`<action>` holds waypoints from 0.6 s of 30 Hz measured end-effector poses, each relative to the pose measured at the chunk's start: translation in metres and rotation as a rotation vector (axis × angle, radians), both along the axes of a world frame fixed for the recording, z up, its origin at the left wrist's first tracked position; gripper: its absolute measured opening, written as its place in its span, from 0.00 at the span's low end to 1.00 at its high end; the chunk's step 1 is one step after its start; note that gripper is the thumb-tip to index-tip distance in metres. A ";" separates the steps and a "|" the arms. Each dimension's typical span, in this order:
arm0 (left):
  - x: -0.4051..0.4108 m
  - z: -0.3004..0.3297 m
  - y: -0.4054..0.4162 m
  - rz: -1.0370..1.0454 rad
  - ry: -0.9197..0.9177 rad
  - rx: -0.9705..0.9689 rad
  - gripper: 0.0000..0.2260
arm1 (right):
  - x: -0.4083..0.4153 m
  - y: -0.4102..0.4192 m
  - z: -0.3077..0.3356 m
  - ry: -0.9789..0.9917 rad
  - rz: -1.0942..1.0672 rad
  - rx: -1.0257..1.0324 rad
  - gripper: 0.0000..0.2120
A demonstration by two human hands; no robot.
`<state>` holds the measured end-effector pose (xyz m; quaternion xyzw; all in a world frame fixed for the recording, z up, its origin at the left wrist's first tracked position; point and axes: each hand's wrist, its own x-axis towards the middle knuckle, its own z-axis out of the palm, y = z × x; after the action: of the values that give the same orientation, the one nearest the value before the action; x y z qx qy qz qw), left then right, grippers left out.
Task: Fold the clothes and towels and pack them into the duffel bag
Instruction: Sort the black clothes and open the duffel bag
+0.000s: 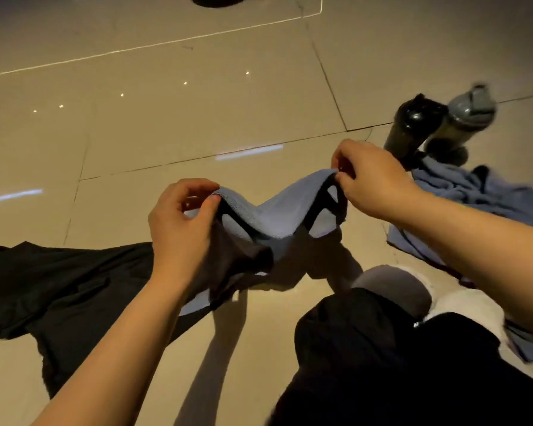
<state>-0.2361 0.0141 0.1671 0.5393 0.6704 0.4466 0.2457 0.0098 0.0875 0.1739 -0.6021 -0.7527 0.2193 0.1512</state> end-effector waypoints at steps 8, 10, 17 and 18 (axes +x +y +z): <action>0.176 0.059 0.048 -0.367 -0.291 0.195 0.09 | 0.146 -0.032 0.108 -0.006 -0.528 0.214 0.05; 0.226 0.063 0.052 -0.477 -0.277 0.222 0.07 | 0.187 -0.050 0.114 0.087 -0.769 0.266 0.06; 0.340 0.026 0.037 -0.800 -0.172 -0.082 0.04 | 0.279 -0.114 0.070 0.052 -1.104 0.170 0.05; 0.344 0.015 0.030 -0.868 -0.115 -0.158 0.05 | 0.287 -0.122 0.056 0.004 -1.127 0.080 0.05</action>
<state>0.1079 0.0445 0.1822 0.7248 0.3991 0.2786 0.4877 0.2967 -0.0349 0.2299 -0.9042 -0.3224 0.0772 0.2692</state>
